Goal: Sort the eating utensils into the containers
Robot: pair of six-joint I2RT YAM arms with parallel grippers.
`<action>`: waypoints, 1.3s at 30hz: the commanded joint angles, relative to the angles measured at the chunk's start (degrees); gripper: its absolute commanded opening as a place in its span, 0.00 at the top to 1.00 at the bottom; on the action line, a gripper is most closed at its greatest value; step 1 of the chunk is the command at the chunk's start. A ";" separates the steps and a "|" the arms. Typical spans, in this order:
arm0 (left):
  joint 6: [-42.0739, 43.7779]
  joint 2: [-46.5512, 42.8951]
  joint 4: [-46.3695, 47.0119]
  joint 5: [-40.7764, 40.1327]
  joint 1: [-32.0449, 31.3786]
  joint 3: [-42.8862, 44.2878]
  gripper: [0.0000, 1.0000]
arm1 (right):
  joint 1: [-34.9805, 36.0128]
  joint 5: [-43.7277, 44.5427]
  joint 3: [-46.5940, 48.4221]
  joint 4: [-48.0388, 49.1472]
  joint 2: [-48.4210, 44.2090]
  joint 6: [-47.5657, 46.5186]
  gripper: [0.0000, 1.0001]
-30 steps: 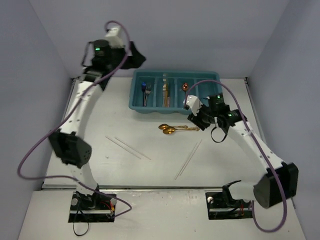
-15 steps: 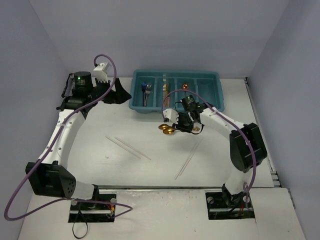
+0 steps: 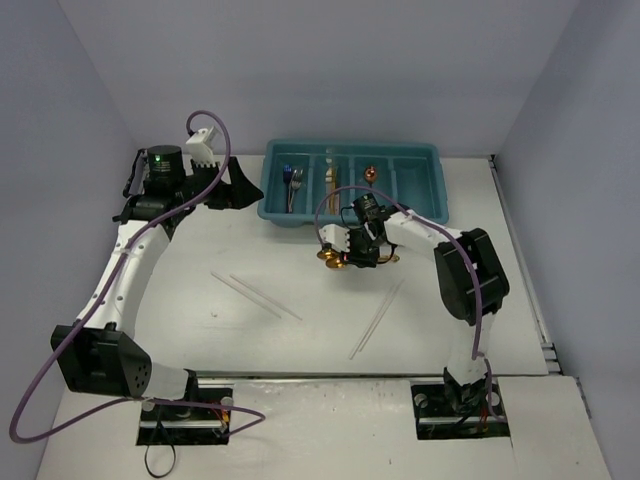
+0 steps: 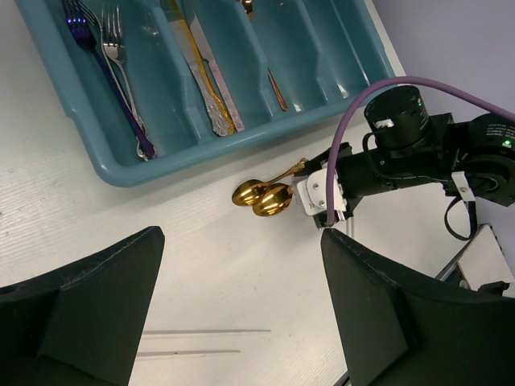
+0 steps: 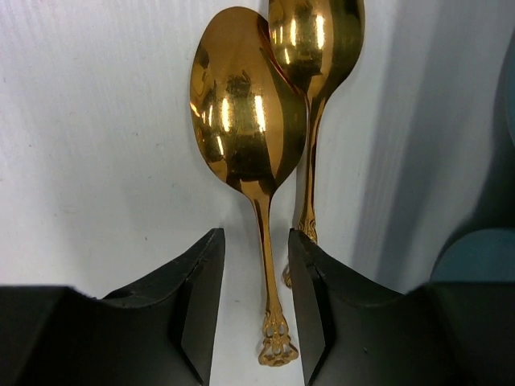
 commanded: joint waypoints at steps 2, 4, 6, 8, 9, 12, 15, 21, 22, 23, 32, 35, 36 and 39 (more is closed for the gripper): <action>-1.10 -1.79 3.98 1.12 0.56 2.85 0.22 | 0.96 -2.66 2.59 -0.87 0.96 -2.51 0.67; -1.23 -1.68 3.98 1.14 0.95 3.03 0.23 | 1.35 -3.33 2.28 -1.31 1.15 -3.29 0.70; -1.47 -1.41 4.02 1.11 1.22 3.32 0.23 | 2.03 -4.00 1.57 -2.39 0.97 -4.20 0.75; -1.51 -1.15 3.98 1.06 1.51 3.75 0.23 | 2.55 -4.47 1.20 -3.82 0.97 -5.30 0.84; -1.51 -0.99 3.98 1.06 1.52 3.91 0.23 | 2.95 -4.63 1.12 -4.31 0.73 -5.46 0.88; -1.51 -0.89 3.98 1.06 1.60 4.08 0.22 | 3.54 -5.46 0.95 -5.96 -0.25 -5.22 0.99; -1.49 -1.01 3.81 0.96 1.69 3.98 0.23 | 4.50 -6.19 0.67 -7.55 -2.46 -3.91 1.00; -1.23 -1.99 3.72 0.54 1.60 3.31 0.23 | 6.87 -9.05 4.45 -9.01 -10.40 2.87 1.00; -1.17 -2.16 3.72 0.54 1.60 3.31 0.23 | 6.71 -9.73 6.27 -9.07 -11.48 4.70 1.00; -1.16 -2.25 3.67 0.44 1.60 3.26 0.23 | 6.25 -10.59 8.52 -9.08 -12.40 6.85 1.00; -1.97 -2.91 2.87 -2.69 1.69 2.98 0.22 | -10.61 -20.81 37.71 -7.41 -3.00 34.52 1.00; -4.89 -2.72 1.97 -8.92 1.68 2.88 0.22 | -14.69 -17.27 45.84 -5.37 3.52 45.21 1.00; -5.34 -2.60 1.21 -11.22 1.62 3.01 0.19 | -15.59 -15.29 46.81 -3.46 5.18 49.37 1.00; -5.92 -2.45 0.52 -13.97 1.69 2.48 0.16 | -16.19 -7.10 44.96 6.60 6.76 57.84 1.00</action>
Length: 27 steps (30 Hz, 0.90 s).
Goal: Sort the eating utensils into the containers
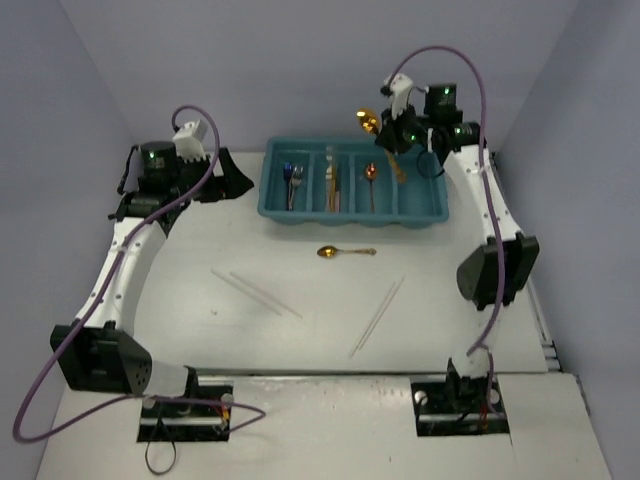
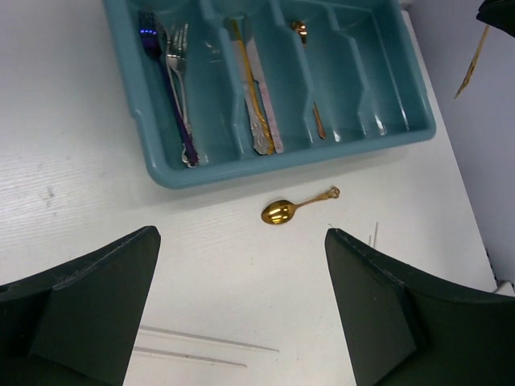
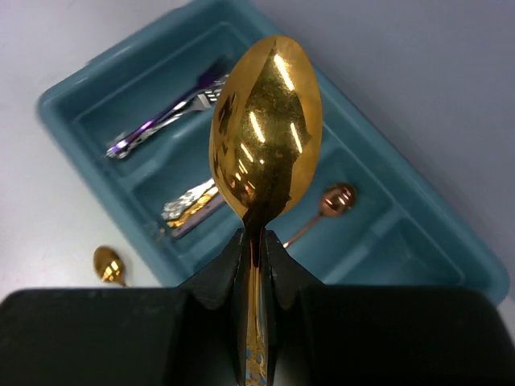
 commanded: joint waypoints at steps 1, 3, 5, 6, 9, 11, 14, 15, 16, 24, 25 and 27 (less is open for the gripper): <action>-2.40 -2.16 0.50 -6.04 0.22 1.75 0.16 | 0.45 9.55 -1.71 11.27 4.32 19.97 1.00; -2.40 -2.08 0.17 -5.96 0.14 1.42 0.15 | 0.45 12.25 -2.03 14.54 5.88 21.82 1.00; -2.26 -2.17 0.00 -6.27 0.19 1.28 0.15 | 0.54 14.05 -1.81 16.74 7.58 25.19 1.00; -2.23 -2.22 -0.01 -6.31 0.18 1.19 0.15 | 0.54 14.78 -1.77 17.49 8.19 26.81 1.00; -2.22 -2.25 0.03 -6.43 0.19 0.78 0.15 | 0.50 19.14 -1.58 19.63 10.21 30.31 1.00; -2.14 -2.25 0.23 -6.48 0.14 0.40 0.15 | 0.45 20.84 -0.95 20.08 12.45 31.95 1.00; -2.21 -2.11 0.59 -6.33 0.21 -0.02 0.15 | 0.59 21.94 -1.44 20.39 14.30 33.37 1.00; -2.22 -2.08 0.61 -6.31 0.23 -0.07 0.15 | 0.63 22.01 -1.51 20.43 14.57 33.57 1.00; -2.22 -1.97 0.64 -6.33 0.20 -0.05 0.15 | 0.66 21.68 -1.97 20.40 14.95 33.54 1.00; -2.14 -1.29 0.70 -6.40 0.23 0.41 0.15 | 1.07 18.07 -6.29 20.08 14.40 30.59 0.62; -2.09 -1.29 0.70 -6.35 0.20 0.50 0.15 | 1.11 17.46 -6.38 19.80 13.30 29.82 0.52; -1.96 -1.29 0.70 -6.22 0.14 0.69 0.15 | 1.44 15.53 -6.32 18.96 10.06 26.58 0.35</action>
